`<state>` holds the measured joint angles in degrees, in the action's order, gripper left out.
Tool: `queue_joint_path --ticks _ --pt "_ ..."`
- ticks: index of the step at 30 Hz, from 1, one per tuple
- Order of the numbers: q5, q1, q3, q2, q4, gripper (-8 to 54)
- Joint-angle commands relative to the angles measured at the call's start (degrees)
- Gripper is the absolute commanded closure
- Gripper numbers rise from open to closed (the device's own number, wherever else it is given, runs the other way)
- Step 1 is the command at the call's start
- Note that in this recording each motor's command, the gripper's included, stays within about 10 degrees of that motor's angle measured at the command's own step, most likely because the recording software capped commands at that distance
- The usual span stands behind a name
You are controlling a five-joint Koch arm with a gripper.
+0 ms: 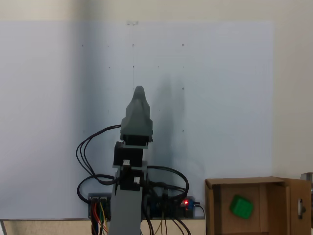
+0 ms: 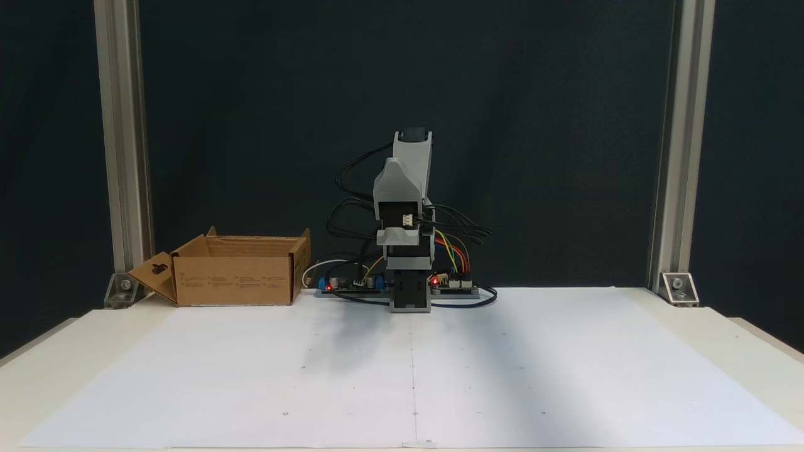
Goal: Grasp a green dice and put it in the bin.
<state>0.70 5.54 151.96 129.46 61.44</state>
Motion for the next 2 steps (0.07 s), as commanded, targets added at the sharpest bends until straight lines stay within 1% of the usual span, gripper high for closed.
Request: queue_joint_path --ticks 1,2 --pt "-2.46 0.09 7.21 5.71 10.00 0.8" --pt "-2.46 0.00 7.21 5.71 10.00 0.8"
